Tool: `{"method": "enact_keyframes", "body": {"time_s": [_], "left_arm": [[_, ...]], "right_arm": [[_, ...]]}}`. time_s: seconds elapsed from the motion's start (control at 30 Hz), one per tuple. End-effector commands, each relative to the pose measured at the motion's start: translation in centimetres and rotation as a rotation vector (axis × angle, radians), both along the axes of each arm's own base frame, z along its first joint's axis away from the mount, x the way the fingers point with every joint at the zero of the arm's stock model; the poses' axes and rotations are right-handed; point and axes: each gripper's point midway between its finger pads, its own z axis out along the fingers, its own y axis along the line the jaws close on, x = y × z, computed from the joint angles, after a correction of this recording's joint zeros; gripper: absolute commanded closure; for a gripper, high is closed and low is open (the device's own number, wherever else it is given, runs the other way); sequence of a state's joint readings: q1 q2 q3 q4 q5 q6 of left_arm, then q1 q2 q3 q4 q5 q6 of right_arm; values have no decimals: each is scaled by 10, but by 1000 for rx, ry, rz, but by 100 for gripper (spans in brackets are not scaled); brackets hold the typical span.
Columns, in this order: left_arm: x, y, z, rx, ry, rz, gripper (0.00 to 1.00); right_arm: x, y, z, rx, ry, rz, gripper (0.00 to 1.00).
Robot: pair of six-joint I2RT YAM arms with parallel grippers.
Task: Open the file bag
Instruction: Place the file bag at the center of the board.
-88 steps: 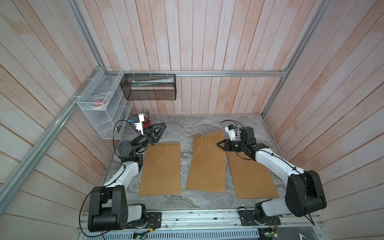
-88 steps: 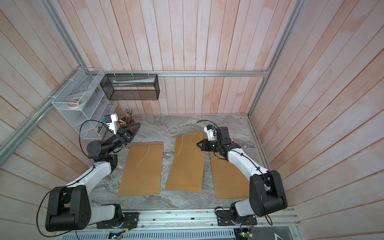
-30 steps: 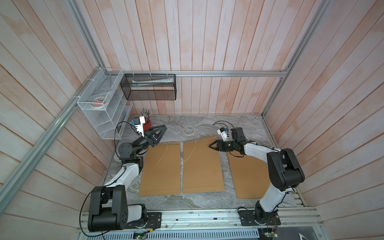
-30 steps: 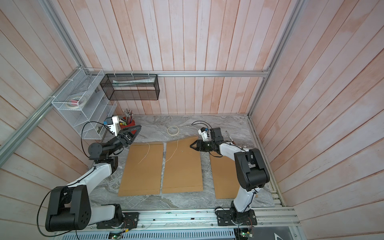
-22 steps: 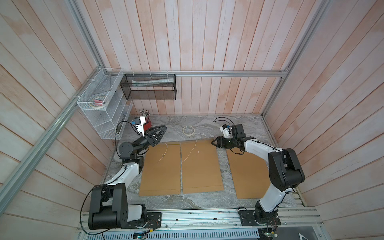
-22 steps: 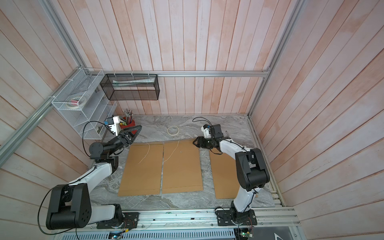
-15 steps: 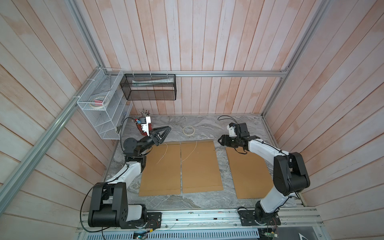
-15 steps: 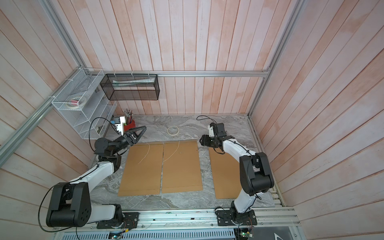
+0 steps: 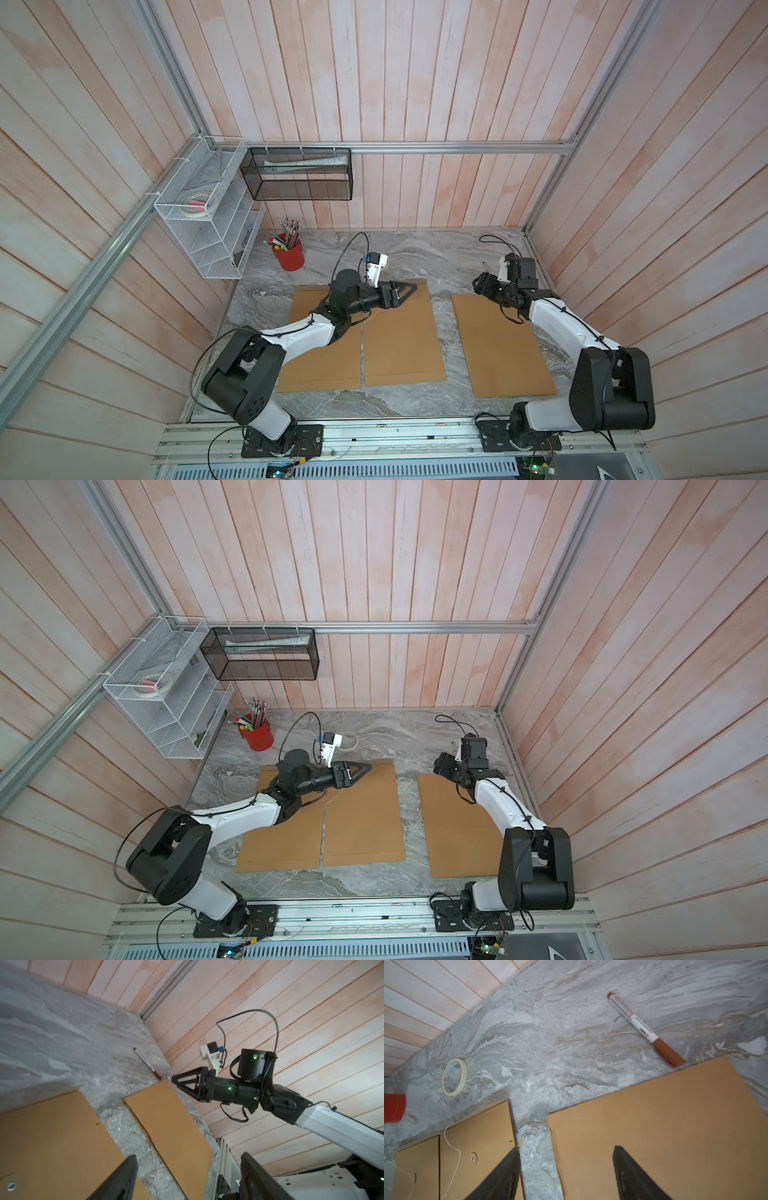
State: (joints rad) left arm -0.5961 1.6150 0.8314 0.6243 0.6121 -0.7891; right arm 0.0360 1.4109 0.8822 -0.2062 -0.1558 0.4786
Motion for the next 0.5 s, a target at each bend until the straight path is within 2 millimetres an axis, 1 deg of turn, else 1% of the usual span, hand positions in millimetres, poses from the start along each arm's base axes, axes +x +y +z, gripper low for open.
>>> {"method": "enact_keyframes", "body": {"time_s": [0.0,0.13,0.23,0.37,0.47], "left_arm": [[4,-25,-14,5,67,5,19],[-2,-56,-39,28,141,-37,18],[-8,-75,-58,71,191,-54,18],[-17,-94,-84,148,247,-70,19],[-17,-106,-94,192,261,-72,20]], "right_arm": [[-11,-21,-5,0,25,-80,27],[-18,-50,-4,-5,16,-163,27],[-22,-66,-1,-9,2,-206,27],[-26,-81,1,-28,-3,-240,29],[-27,-86,-5,-34,10,-247,31]]}}
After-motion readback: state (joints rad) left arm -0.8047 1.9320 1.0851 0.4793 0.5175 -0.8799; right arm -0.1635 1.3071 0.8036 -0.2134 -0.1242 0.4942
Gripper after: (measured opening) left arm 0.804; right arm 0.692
